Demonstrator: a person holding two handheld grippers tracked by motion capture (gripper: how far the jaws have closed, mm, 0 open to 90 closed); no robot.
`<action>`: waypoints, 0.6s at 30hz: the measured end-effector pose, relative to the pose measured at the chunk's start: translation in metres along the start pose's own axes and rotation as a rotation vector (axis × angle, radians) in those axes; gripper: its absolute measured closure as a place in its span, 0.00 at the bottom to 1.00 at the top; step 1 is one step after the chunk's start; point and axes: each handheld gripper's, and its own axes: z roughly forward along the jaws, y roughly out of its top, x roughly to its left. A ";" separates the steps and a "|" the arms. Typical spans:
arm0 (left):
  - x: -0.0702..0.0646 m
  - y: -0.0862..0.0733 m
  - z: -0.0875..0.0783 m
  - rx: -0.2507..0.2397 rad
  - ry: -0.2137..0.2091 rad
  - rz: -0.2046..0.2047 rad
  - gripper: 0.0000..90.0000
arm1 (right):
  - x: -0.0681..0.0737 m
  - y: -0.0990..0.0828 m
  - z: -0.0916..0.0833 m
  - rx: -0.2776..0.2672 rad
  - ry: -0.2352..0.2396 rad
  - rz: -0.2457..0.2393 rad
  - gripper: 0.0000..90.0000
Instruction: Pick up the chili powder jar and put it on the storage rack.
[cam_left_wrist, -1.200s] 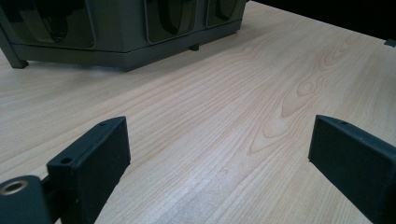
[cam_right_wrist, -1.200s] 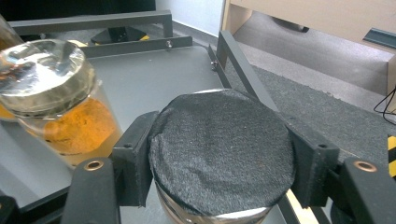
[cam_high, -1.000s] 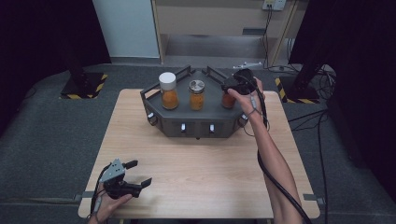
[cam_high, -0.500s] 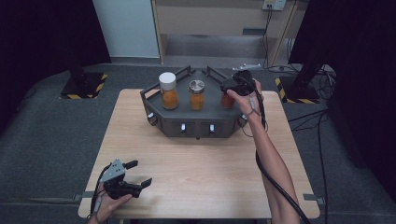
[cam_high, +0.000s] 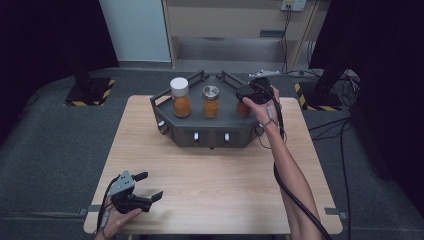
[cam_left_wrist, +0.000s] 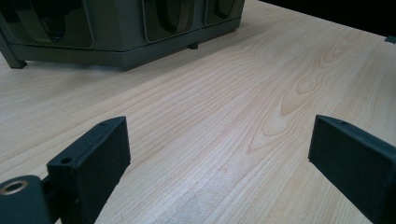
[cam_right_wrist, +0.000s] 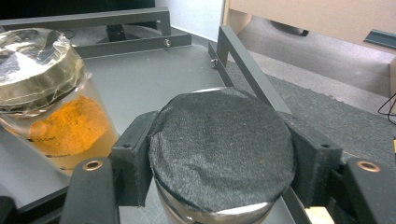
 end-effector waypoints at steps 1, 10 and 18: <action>0.000 0.000 0.000 0.000 0.001 0.000 0.05 | 0.000 -0.001 0.000 -0.010 0.000 0.005 0.27; 0.000 0.000 0.000 0.002 0.002 0.000 0.05 | 0.005 0.003 -0.018 -0.068 -0.014 -0.018 0.12; 0.000 0.000 0.000 -0.001 0.002 -0.001 0.05 | 0.005 0.012 -0.046 -0.122 0.018 -0.038 0.07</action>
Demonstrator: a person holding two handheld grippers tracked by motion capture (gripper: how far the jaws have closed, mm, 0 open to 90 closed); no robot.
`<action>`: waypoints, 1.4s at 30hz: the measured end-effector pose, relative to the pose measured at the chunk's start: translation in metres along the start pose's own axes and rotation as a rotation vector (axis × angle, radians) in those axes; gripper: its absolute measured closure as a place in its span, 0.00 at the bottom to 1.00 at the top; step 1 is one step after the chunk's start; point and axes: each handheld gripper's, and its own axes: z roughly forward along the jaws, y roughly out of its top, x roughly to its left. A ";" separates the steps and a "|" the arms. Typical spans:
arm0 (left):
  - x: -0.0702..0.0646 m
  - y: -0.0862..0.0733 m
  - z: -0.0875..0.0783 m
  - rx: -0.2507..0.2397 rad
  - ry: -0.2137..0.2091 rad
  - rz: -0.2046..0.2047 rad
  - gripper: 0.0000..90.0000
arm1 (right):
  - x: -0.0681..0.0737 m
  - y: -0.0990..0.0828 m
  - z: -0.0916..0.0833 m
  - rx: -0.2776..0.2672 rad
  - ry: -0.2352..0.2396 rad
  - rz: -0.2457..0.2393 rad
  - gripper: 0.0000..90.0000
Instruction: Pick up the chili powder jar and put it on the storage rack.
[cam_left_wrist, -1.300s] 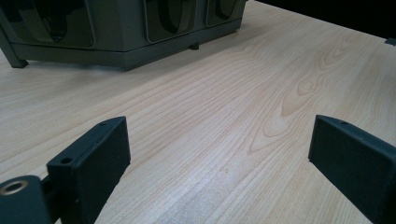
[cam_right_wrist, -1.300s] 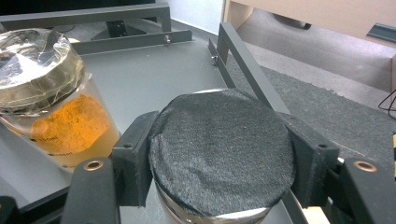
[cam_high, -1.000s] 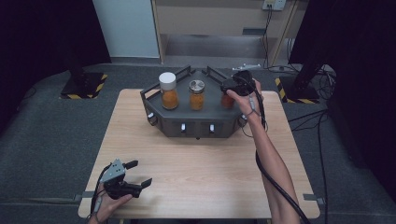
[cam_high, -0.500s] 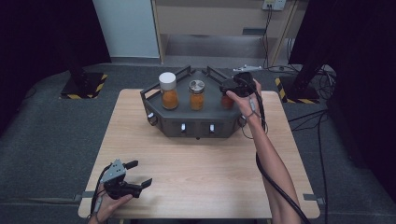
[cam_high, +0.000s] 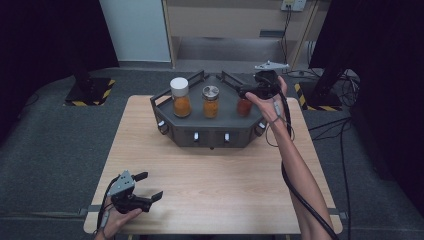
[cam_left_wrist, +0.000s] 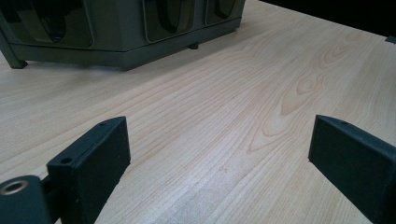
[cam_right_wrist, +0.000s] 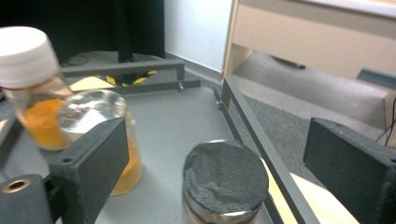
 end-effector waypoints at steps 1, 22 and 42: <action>0.000 0.000 0.000 0.000 0.000 0.000 0.05 | 0.001 0.002 -0.005 -0.009 0.003 -0.012 0.07; 0.000 0.000 0.000 -0.002 -0.002 -0.002 0.05 | 0.014 -0.022 -0.089 -0.119 0.122 -0.121 0.05; 0.002 -0.001 0.002 -0.014 -0.007 -0.018 0.05 | 0.016 -0.108 -0.147 -0.164 0.203 -0.089 0.04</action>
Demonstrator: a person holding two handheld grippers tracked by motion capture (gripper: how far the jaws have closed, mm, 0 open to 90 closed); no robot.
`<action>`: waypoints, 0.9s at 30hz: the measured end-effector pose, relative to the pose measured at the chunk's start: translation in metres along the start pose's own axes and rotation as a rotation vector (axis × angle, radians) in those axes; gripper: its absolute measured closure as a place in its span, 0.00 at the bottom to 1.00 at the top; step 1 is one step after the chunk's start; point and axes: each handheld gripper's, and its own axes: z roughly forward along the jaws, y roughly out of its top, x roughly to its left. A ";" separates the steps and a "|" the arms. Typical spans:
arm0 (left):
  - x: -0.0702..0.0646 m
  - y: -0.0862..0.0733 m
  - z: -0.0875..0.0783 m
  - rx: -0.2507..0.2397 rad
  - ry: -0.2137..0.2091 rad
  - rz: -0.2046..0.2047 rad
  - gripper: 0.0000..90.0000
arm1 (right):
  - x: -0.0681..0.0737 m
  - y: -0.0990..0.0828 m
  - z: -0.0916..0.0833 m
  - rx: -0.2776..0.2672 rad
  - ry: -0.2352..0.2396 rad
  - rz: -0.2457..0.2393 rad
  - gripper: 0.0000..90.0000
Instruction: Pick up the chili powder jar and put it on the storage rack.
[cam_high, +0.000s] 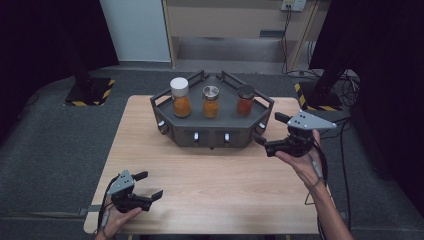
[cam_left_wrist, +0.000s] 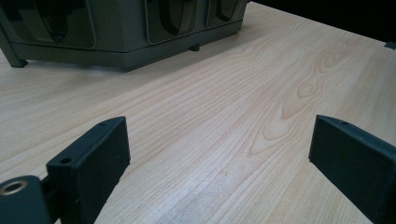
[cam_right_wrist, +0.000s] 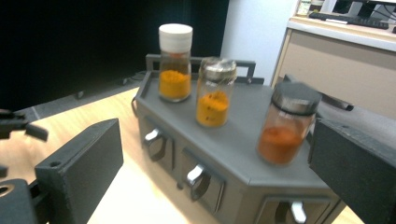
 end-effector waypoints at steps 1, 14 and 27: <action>0.000 0.001 0.000 0.005 0.001 0.003 0.05 | 0.001 -0.003 -0.003 -0.002 0.000 -0.002 0.04; -0.001 0.000 -0.001 0.002 0.005 0.011 0.05 | 0.021 -0.046 -0.031 0.060 -0.023 -0.003 0.04; -0.001 -0.001 -0.002 -0.001 0.001 0.016 0.05 | 0.032 -0.090 -0.039 0.077 -0.043 0.045 0.04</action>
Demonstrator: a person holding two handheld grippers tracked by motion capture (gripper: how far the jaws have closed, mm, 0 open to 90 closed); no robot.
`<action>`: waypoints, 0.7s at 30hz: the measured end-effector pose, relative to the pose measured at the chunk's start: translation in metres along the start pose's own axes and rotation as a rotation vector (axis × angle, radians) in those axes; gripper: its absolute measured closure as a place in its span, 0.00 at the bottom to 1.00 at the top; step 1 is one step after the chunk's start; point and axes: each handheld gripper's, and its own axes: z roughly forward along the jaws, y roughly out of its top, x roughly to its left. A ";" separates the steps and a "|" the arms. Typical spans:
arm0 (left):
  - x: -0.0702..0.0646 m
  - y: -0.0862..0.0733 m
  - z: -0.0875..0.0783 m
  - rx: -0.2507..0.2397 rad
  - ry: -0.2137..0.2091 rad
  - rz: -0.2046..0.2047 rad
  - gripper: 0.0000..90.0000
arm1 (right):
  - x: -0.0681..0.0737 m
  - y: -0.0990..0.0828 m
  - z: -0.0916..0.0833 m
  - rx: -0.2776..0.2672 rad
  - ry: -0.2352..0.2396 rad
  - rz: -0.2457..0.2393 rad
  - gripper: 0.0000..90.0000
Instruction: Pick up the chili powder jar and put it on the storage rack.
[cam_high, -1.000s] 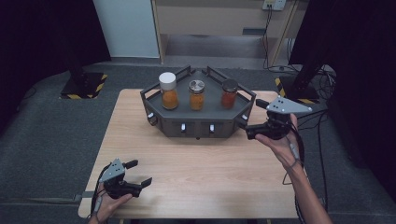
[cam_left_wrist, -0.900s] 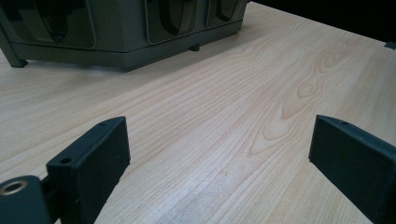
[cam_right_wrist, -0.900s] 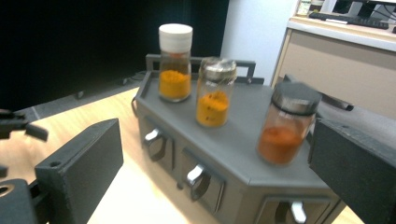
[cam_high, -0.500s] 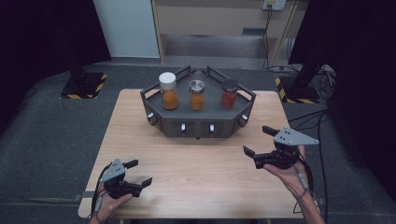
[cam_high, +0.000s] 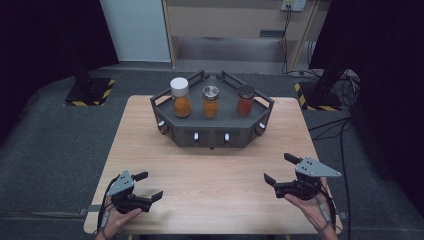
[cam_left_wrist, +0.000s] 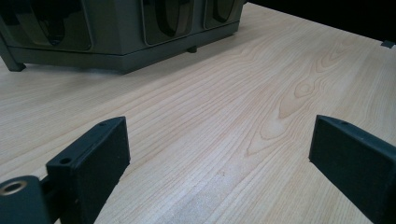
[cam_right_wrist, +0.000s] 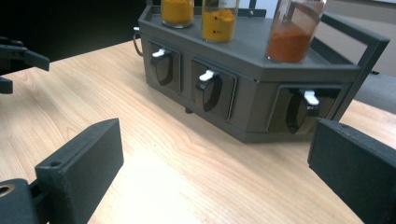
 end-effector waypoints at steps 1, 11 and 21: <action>0.000 0.000 0.000 0.000 0.001 -0.001 0.05 | 0.000 -0.003 0.000 -0.002 -0.001 0.003 0.04; 0.000 0.000 0.000 -0.003 0.000 -0.001 0.05 | 0.001 -0.030 0.005 0.019 -0.016 0.022 0.04; 0.000 -0.001 -0.001 -0.006 0.003 -0.001 0.05 | -0.001 -0.054 0.005 0.039 -0.070 0.061 0.04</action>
